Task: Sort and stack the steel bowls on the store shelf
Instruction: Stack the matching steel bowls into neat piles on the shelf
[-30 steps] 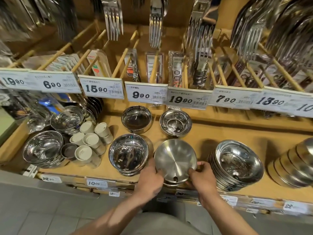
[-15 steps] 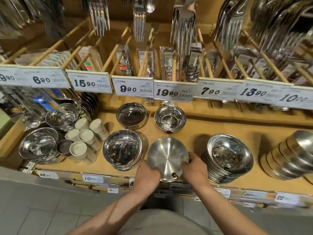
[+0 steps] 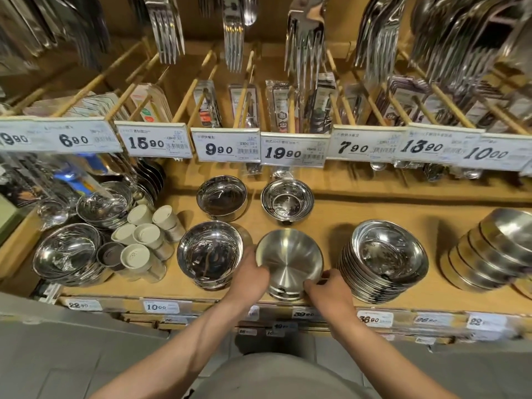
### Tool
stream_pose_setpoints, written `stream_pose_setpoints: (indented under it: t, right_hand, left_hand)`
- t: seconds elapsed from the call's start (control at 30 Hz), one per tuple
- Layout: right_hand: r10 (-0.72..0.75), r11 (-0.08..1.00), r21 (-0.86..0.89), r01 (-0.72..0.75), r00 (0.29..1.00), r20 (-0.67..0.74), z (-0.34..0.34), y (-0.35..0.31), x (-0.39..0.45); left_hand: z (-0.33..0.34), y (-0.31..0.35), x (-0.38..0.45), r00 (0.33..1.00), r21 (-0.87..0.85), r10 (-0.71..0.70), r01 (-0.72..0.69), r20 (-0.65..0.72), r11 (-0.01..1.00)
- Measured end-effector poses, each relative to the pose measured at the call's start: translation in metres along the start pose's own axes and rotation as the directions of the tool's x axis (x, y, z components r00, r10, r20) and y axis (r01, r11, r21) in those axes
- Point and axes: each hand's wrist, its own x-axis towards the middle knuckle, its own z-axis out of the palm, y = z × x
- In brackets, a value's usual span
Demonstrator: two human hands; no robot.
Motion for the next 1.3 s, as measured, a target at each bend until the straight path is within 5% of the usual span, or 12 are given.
stream_pose_setpoints:
  t: [0.53, 1.3]
  right_hand:
    - [-0.096, 0.993, -0.082, 0.089, 0.991, -0.091, -0.003, -0.003, 0.0]
    - [-0.04, 0.997, 0.054, 0.053, 0.976, -0.216, 0.007, 0.014, -0.008]
  left_hand:
    - [0.008, -0.009, -0.01, 0.998, 0.124, 0.026, -0.019, -0.057, 0.992]
    - [-0.005, -0.003, 0.012, 0.993, 0.017, 0.105, -0.106, 0.058, 0.994]
